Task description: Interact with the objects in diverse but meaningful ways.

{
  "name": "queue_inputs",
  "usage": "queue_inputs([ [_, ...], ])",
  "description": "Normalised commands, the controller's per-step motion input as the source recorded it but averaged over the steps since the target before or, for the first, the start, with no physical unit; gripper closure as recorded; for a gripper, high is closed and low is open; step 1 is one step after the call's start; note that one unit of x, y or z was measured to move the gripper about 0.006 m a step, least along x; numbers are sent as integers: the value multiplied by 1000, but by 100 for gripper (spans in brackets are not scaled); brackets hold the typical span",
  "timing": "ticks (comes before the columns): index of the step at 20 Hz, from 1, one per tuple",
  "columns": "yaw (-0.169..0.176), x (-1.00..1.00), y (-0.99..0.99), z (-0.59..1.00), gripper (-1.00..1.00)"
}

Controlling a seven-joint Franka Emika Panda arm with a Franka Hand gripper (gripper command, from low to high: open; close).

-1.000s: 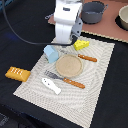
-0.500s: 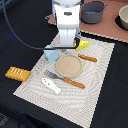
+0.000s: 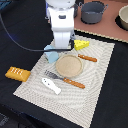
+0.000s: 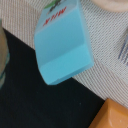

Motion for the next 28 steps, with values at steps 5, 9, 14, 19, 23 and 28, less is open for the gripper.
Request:
queue_inputs([
  [5,26,-599,-115,-359,-100],
  [9,50,-251,-201,-264,-100],
  [14,52,-171,-116,-240,-100],
  [19,67,-279,-23,-272,-100],
  [23,66,-396,-16,-293,-100],
  [28,98,-506,-15,-203,-100],
])
